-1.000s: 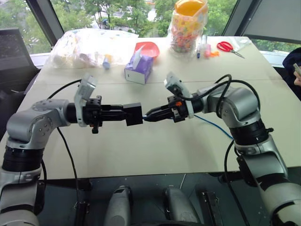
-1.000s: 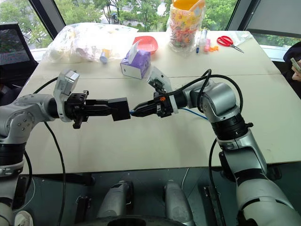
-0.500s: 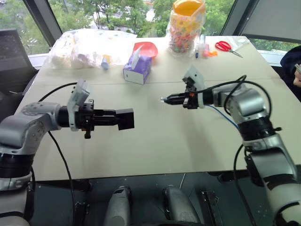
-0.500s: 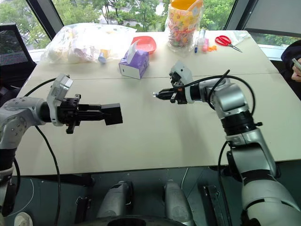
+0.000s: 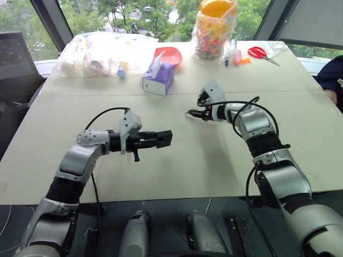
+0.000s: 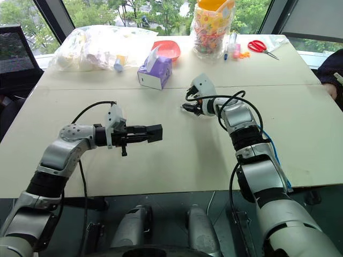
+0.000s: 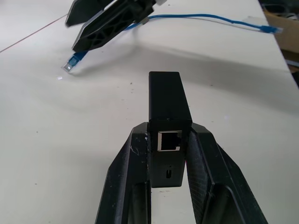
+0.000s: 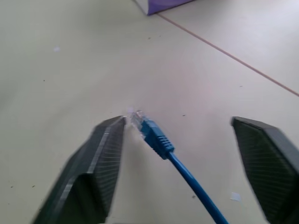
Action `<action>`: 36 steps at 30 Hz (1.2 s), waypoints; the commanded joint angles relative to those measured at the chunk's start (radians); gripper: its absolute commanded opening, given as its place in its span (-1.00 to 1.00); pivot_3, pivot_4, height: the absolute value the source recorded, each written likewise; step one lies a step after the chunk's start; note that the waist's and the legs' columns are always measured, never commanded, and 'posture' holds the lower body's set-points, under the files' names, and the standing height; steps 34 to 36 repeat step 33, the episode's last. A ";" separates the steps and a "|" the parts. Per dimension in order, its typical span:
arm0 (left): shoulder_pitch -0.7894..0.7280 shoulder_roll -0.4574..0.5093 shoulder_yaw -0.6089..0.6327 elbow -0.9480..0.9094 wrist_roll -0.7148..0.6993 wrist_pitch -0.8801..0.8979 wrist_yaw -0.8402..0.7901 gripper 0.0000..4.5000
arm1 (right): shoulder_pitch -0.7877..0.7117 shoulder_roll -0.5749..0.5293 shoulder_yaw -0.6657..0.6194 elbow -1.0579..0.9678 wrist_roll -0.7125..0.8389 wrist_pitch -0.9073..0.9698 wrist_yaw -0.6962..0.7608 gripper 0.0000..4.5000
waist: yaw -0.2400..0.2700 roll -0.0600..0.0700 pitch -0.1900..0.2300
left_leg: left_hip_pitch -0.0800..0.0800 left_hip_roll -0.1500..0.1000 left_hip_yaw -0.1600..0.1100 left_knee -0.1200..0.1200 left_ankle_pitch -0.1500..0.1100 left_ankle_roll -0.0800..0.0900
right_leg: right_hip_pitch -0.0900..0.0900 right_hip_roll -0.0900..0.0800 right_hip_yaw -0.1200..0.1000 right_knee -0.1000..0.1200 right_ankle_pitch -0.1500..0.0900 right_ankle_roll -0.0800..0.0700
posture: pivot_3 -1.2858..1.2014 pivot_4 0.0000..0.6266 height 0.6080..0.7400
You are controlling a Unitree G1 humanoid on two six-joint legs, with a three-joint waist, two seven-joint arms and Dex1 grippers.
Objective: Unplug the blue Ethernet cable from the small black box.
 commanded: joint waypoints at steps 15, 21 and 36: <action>-0.121 -0.185 0.013 0.462 0.182 -0.359 0.180 -0.34 | 0.445 -0.203 -0.127 -0.876 0.219 0.345 0.098 1.00 | 0.023 0.000 0.000 | 0.002 0.000 -0.001 0.004 0.000 0.000 | 0.004 0.000 0.000 0.000 0.000 0.000 | 0.03 -0.52 0.92; -0.090 -0.140 0.007 0.460 0.185 -0.297 0.112 0.66 | 0.462 -0.220 -0.121 -0.917 0.246 0.378 0.085 1.00 | 0.017 0.000 -0.001 | 0.003 0.000 -0.001 0.006 0.000 0.000 | 0.005 0.000 0.000 0.000 0.000 -0.001 | 0.03 -0.52 0.92; 0.036 0.032 0.117 0.124 0.022 -0.011 0.012 0.98 | 0.519 -0.298 -0.119 -1.004 0.284 0.374 0.108 1.00 | 0.018 0.000 -0.001 | 0.002 0.001 -0.001 0.005 -0.001 0.002 | 0.004 0.000 0.000 0.000 -0.001 -0.001 | 0.03 -0.52 0.92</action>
